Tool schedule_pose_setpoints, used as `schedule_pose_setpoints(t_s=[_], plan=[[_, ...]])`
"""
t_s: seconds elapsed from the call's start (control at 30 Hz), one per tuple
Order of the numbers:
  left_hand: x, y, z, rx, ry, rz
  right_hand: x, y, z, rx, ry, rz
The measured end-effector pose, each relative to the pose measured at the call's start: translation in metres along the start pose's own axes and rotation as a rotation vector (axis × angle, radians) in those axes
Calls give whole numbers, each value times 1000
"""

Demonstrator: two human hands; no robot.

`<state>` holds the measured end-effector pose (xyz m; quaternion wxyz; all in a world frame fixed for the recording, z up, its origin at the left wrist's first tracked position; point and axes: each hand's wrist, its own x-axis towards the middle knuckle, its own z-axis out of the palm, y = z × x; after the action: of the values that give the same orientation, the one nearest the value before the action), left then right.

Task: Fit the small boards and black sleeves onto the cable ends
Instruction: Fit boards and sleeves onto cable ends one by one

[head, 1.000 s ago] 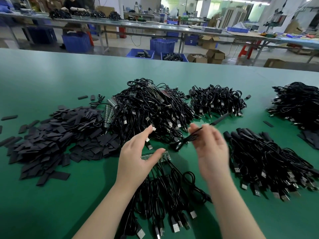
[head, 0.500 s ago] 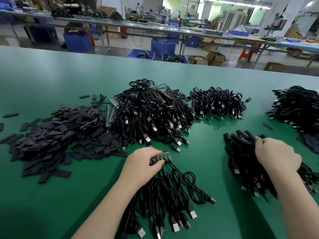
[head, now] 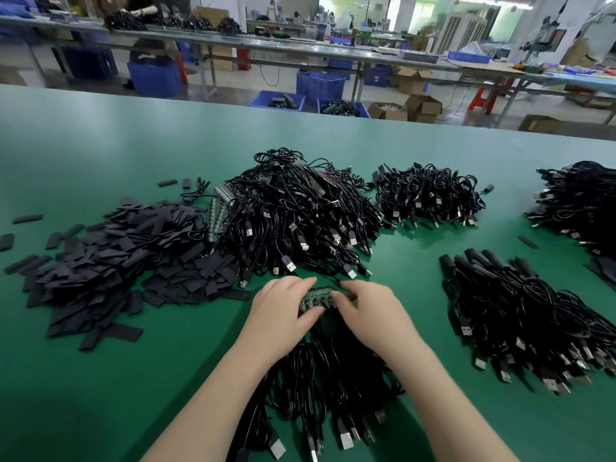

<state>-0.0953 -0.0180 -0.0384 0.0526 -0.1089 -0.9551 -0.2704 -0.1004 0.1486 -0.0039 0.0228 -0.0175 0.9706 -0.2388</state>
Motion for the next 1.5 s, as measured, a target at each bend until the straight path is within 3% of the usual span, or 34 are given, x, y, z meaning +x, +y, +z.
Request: schedule_pose_setpoints(t_s=[0.33,0.47,0.63,1.13,1.5], plan=[[0,3,0,-60,126,5,5,7,18,490,132,66],[0,5,-2,-81,139,19,3,9,26,476,137,28],[-3,10,-5,-62,263,62,-1,10,27,672,212,-38],[2,18,-6,-50,311,128,-10,12,32,757,343,-65],[0,14,-7,-41,285,139,-11,13,30,713,318,-121]])
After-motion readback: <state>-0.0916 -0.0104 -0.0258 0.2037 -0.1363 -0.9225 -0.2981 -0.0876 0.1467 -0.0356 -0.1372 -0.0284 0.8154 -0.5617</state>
